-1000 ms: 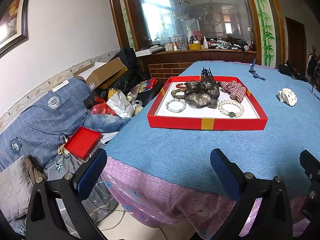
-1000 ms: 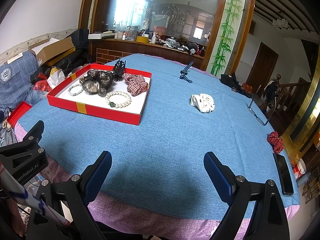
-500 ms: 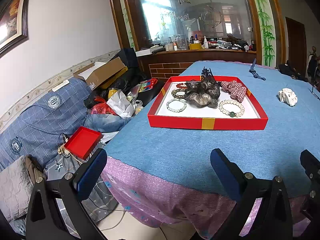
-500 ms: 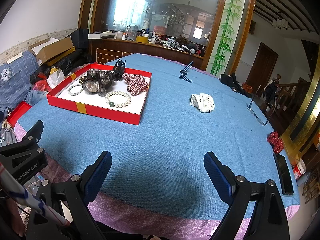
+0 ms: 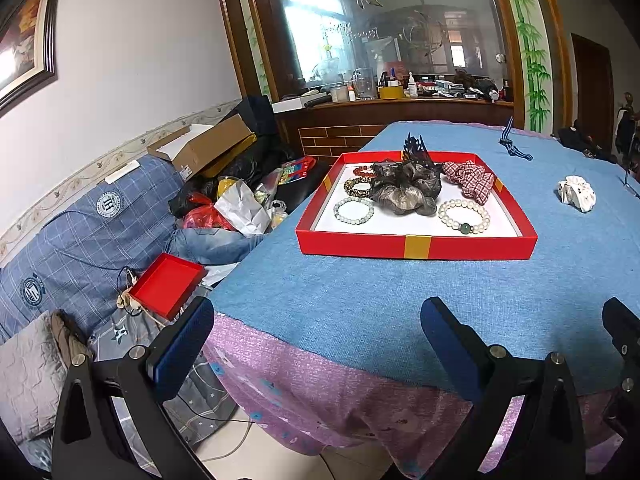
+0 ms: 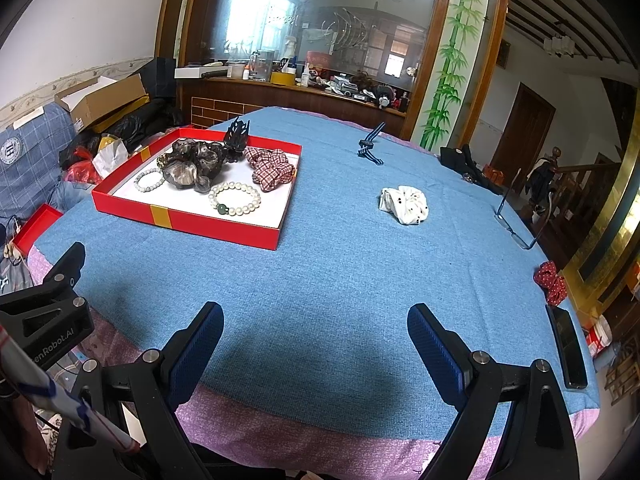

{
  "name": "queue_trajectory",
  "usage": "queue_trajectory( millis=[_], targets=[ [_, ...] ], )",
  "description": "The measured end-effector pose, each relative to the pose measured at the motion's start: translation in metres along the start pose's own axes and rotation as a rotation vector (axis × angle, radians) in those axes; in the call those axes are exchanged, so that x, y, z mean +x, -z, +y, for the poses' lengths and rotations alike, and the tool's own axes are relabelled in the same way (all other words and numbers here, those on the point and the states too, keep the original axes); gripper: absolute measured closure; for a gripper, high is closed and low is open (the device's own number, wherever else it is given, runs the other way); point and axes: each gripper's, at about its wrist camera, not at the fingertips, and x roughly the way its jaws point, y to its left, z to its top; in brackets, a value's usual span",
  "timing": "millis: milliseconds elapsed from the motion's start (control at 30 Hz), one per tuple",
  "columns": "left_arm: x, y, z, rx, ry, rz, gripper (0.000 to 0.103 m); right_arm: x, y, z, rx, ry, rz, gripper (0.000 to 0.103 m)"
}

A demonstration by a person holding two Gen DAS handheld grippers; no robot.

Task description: Organize jewelry

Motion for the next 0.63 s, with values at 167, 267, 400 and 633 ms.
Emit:
queue_trajectory(
  millis=[167, 267, 400, 633],
  targets=[
    [0.0, 0.0, 0.0, 0.002, 0.002, -0.001, 0.0, 0.001, 0.001, -0.003, 0.005, 0.002, 0.001, 0.008],
    [0.0, -0.001, 0.001, 0.004, 0.004, 0.002, 0.0, 0.001, 0.001, -0.004, 0.005, 0.003, 0.002, 0.008],
    [0.0, -0.002, 0.003, 0.003, 0.002, 0.002, 0.0, 0.002, 0.001, -0.005, 0.006, 0.001, 0.005, 0.008],
    [0.006, -0.006, 0.005, 0.025, 0.002, 0.01, 0.0, 0.008, -0.003, -0.019, 0.064, 0.006, 0.022, 0.008]
  ],
)
